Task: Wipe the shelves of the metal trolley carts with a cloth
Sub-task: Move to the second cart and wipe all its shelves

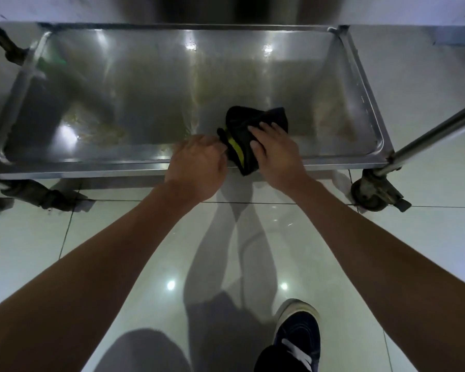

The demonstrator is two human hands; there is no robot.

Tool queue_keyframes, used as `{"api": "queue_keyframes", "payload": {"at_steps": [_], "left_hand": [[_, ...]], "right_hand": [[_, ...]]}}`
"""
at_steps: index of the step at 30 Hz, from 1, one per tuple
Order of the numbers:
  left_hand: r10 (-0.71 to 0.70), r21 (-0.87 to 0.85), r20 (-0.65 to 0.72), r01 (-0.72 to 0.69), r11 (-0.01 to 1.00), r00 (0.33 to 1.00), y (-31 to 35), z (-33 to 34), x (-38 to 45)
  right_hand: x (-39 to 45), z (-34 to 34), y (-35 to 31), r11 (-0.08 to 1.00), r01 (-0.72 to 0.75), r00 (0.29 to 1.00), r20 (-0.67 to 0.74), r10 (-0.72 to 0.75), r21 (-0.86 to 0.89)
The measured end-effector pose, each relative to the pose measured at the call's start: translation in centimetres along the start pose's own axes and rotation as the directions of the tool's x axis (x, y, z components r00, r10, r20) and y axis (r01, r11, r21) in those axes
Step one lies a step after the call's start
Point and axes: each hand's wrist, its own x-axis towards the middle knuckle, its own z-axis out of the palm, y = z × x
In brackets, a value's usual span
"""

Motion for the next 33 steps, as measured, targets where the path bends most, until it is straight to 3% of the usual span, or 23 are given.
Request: {"api": "queue_keyframes", "payload": {"at_steps": [4, 14, 26, 33], "left_hand": [[-0.030, 0.039, -0.015, 0.031, 0.999, 0.999, 0.0, 1.2, 0.6], [-0.016, 0.095, -0.096, 0.025, 0.995, 0.995, 0.4, 3.6, 0.9], [-0.090, 0.089, -0.053, 0.094, 0.992, 0.995, 0.7, 3.8, 1.8], [-0.033, 0.072, -0.040, 0.035, 0.997, 0.999, 0.9, 3.7, 2.8]], "right_hand": [[-0.2, 1.1, 0.5, 0.986, 0.067, 0.997, -0.014, -0.070, -0.156], [1.5, 2.3, -1.0, 0.956, 0.078, 0.994, 0.096, -0.052, -0.284], [1.4, 2.0, -0.6, 0.958, 0.080, 0.995, 0.085, -0.059, -0.275], [0.9, 0.8, 2.9, 0.973, 0.026, 1.000, 0.011, -0.024, -0.228]]}}
